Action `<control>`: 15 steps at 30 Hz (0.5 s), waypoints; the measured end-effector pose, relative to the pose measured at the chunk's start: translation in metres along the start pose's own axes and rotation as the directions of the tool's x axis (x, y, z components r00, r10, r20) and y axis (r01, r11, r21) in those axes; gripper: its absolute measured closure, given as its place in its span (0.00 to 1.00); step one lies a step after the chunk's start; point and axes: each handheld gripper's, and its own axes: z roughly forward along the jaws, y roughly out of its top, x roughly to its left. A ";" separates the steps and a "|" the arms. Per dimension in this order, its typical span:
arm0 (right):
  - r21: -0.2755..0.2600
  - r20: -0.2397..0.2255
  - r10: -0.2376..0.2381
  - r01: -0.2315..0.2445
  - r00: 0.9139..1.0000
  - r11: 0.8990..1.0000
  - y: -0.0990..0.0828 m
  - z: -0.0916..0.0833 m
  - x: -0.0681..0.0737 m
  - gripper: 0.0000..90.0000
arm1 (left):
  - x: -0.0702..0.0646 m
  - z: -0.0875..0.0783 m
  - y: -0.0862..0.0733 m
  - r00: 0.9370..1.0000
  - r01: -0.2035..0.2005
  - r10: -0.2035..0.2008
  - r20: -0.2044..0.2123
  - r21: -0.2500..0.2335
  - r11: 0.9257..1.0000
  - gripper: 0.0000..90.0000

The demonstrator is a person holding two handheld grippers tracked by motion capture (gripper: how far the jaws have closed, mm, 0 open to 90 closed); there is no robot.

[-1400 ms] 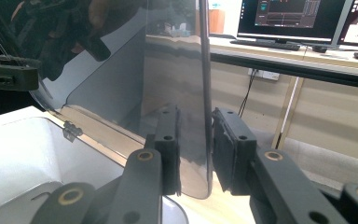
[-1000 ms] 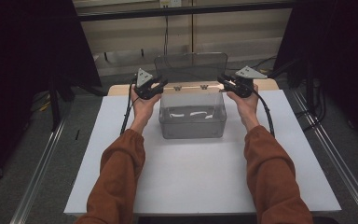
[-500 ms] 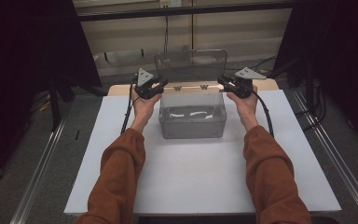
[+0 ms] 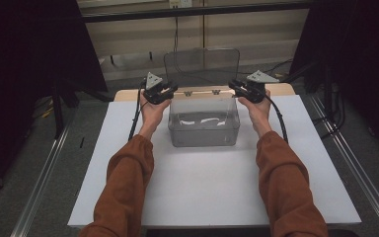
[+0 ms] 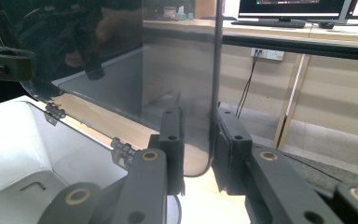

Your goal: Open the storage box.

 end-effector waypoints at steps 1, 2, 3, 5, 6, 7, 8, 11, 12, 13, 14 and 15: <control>0.003 0.002 0.007 -0.007 1.000 1.000 0.001 0.001 0.000 0.83 | 0.000 0.001 0.000 1.000 0.005 -0.005 -0.003 0.004 1.000 0.75; 0.011 0.005 0.001 -0.001 1.000 1.000 0.003 0.002 0.000 0.83 | 0.000 0.002 0.000 1.000 0.016 -0.016 -0.003 0.003 1.000 0.75; 0.020 0.005 -0.011 0.011 1.000 1.000 0.005 0.002 0.000 0.83 | 0.001 0.003 0.000 1.000 0.021 -0.021 -0.008 0.007 1.000 0.75; 0.027 0.001 -0.009 0.009 1.000 1.000 0.006 0.003 -0.001 0.83 | 0.001 0.004 0.001 1.000 0.023 -0.023 -0.008 0.016 1.000 0.75; 0.023 -0.003 -0.007 0.007 1.000 1.000 0.005 0.003 -0.001 0.83 | 0.001 0.005 0.001 0.999 0.030 -0.030 -0.011 0.012 0.999 0.75; 0.023 0.000 -0.004 0.004 1.000 1.000 0.005 0.003 -0.001 0.84 | 0.001 0.005 0.001 0.999 0.037 -0.037 -0.007 0.024 0.999 0.75; 0.023 0.001 -0.004 0.004 1.000 1.000 0.005 0.004 -0.002 0.84 | 0.001 0.006 0.002 0.999 0.039 -0.038 -0.008 0.027 0.999 0.75; 0.027 0.005 -0.001 0.001 1.000 1.000 0.005 0.005 -0.001 0.83 | 0.002 0.007 0.002 0.999 0.037 -0.037 -0.008 0.037 0.999 0.75; 0.027 0.006 -0.001 0.001 1.000 1.000 0.005 0.005 -0.002 0.83 | 0.002 0.007 0.003 0.999 0.037 -0.037 -0.012 0.038 0.999 0.75; 0.027 0.006 -0.003 0.003 1.000 1.000 0.005 0.006 -0.002 0.83 | 0.002 0.008 0.003 0.999 0.042 -0.042 -0.008 0.042 0.998 0.75; 0.030 0.008 -0.001 0.001 1.000 1.000 0.005 0.006 -0.002 0.83 | 0.003 0.009 0.003 0.999 0.039 -0.039 -0.010 0.047 0.998 0.75; 0.036 0.012 0.000 0.000 1.000 0.999 0.005 0.007 -0.002 0.82 | 0.003 0.009 0.004 0.999 0.039 -0.039 -0.011 0.050 0.998 0.74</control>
